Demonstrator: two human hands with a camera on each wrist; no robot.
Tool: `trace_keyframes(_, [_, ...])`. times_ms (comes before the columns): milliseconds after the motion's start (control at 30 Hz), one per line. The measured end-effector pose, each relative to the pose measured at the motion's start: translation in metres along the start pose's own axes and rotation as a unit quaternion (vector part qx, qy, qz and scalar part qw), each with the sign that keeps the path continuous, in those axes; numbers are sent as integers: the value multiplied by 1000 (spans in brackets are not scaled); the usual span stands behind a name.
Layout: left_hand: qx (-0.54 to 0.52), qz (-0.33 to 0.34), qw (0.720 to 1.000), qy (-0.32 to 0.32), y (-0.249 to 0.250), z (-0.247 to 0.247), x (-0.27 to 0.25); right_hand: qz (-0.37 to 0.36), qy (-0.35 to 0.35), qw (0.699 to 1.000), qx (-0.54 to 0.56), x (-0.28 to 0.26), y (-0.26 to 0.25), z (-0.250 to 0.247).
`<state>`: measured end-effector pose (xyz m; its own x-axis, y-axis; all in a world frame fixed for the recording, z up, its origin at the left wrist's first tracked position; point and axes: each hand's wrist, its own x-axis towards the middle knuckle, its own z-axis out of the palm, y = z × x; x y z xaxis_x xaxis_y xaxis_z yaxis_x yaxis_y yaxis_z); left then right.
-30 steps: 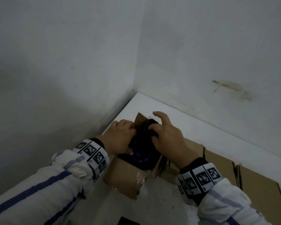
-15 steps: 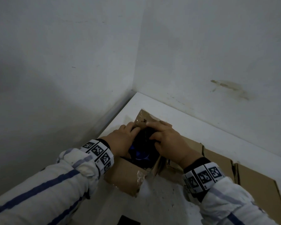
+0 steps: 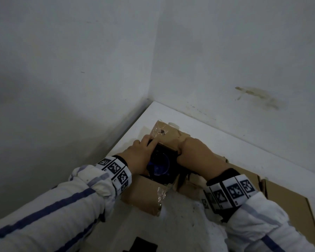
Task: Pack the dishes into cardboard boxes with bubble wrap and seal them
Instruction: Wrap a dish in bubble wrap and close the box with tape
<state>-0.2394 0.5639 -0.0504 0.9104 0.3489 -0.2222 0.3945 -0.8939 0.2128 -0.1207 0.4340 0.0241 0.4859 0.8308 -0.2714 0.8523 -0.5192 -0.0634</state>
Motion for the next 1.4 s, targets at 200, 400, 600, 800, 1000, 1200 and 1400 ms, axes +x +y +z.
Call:
trace_keyframes(200, [6,-12,1000,4,2,3,2,12,7,1000,-12,12,-17,8])
trace_keyframes(400, [6,-10,1000,6,1,4,0,-47,10,998,-30,18,-35,38])
trace_keyframes(600, [6,-22,1000,8,1,5,1,-53,-87,990,-96,21,-31,16])
trace_keyframes(800, [-7,-13,1000,4,-1,5,0,-66,-48,987,-135,20,-34,35])
trace_keyframes(1000, [-5,-17,1000,7,-2,8,0,-46,-103,984,-138,22,-14,17])
trace_keyframes(1200, [2,-12,1000,4,-2,9,3,-69,-59,982,-164,17,-16,41])
trace_keyframes(1400, [0,-20,1000,3,0,9,1,-34,-109,989,-98,20,-6,25])
